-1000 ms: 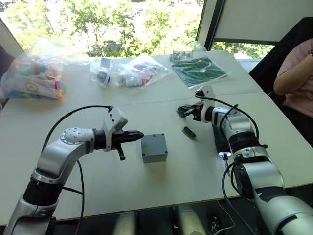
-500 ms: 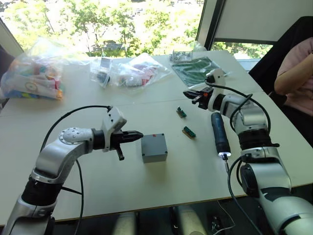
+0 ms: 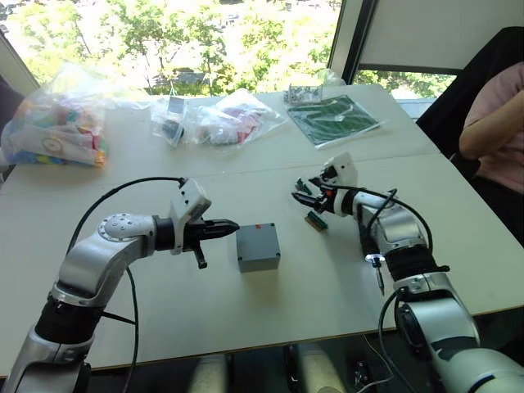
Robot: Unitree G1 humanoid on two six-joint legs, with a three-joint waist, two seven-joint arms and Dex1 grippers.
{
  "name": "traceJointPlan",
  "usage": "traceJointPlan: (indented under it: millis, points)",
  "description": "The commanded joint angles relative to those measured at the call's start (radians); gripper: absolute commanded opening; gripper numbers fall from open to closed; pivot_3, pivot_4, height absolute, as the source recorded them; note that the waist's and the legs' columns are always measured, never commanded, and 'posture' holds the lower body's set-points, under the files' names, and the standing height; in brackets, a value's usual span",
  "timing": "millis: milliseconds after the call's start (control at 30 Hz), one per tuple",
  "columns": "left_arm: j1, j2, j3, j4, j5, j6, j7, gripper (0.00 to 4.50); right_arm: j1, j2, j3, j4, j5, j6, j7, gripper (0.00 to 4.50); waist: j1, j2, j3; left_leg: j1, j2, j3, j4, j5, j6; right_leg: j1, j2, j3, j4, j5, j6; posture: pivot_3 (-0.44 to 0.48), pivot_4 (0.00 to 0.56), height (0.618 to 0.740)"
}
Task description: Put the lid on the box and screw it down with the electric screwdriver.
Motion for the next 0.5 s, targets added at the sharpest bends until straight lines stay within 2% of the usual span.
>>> traceJointPlan:
  millis: [33, 100, 133, 200, 300, 500]
  points:
    - [0.003, 0.003, 0.018, -0.023, -0.009, -0.011, 0.004, 0.00, -0.042, 0.003, -0.018, 0.012, -0.008, -0.033, -0.021, 3.41, 0.000, 0.000, 0.000, 0.000, 0.000, 0.000, 0.000, 0.000, 0.000, 0.000, 0.000, 0.000, 0.000, 0.000, 0.000, 0.000, 0.150, 0.740]
    - [0.002, 0.003, 0.018, -0.022, -0.009, -0.011, 0.006, 0.00, -0.050, 0.005, -0.016, 0.030, -0.011, -0.043, -0.031, 3.41, 0.000, 0.000, 0.000, 0.000, 0.000, 0.000, 0.000, 0.000, 0.000, 0.000, 0.000, 0.000, 0.000, 0.000, 0.000, 0.000, 0.150, 0.740]
    - [0.003, 0.002, 0.018, -0.024, -0.009, -0.011, 0.007, 0.00, -0.054, 0.006, -0.016, 0.038, -0.013, -0.051, -0.036, 3.24, 0.000, 0.000, 0.000, 0.000, 0.000, 0.000, 0.000, 0.000, 0.000, 0.000, 0.000, 0.000, 0.000, 0.000, 0.000, 0.000, 0.150, 0.740]
    - [0.007, 0.002, 0.018, -0.028, -0.011, -0.010, 0.009, 0.00, -0.063, 0.009, -0.022, 0.052, -0.012, -0.058, -0.047, 2.79, -0.001, 0.000, 0.000, 0.000, 0.000, 0.000, 0.000, 0.000, 0.000, 0.000, 0.000, 0.000, 0.000, 0.000, 0.000, 0.000, 0.150, 0.740]
    - [0.010, 0.002, 0.017, -0.031, -0.012, -0.010, 0.012, 0.00, -0.071, 0.008, -0.026, 0.063, -0.009, -0.064, -0.054, 1.68, -0.001, 0.000, 0.000, 0.000, 0.000, 0.000, 0.000, 0.000, 0.000, 0.000, 0.000, 0.000, 0.000, 0.000, 0.000, 0.000, 0.150, 0.740]
    - [0.010, 0.002, 0.014, -0.030, -0.011, -0.012, 0.013, 0.00, -0.073, 0.005, -0.025, 0.070, -0.008, -0.066, -0.056, 1.68, 0.000, 0.000, 0.000, 0.000, 0.000, 0.000, 0.000, 0.000, 0.000, 0.000, 0.000, 0.000, 0.000, 0.000, 0.000, 0.000, 0.150, 0.740]
